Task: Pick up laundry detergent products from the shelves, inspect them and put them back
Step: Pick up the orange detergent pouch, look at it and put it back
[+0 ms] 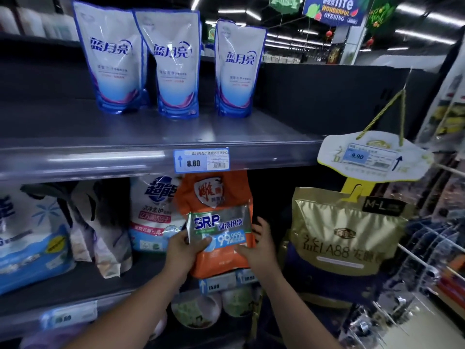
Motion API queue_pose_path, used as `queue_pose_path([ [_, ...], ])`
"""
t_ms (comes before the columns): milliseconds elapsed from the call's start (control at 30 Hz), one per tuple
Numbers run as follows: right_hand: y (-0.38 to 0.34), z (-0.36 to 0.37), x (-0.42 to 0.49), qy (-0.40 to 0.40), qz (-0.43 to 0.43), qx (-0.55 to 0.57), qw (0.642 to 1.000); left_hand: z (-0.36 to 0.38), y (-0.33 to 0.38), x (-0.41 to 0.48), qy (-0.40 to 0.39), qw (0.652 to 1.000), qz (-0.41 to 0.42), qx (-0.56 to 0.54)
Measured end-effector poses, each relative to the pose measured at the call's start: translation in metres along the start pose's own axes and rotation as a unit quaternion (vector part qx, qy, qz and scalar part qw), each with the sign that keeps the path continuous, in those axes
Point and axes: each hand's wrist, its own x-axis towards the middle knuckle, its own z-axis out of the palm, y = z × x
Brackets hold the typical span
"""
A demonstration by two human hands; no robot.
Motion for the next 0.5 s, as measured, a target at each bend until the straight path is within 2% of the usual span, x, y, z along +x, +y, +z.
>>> queue_pose_path([
  [200,0.001,-0.007,0.02,0.039,-0.021,-0.008,0.999,0.029,0.013,0.019,-0.007,0.999,0.042,-0.005],
  [333,0.016,-0.018,0.023,0.063,-0.049,-0.008,0.997,0.049,0.004,0.024,-0.011,0.999,0.031,-0.04],
  [500,0.024,-0.024,0.013,0.068,-0.013,-0.038,0.997,0.045,-0.012,0.015,-0.051,0.997,0.028,-0.041],
])
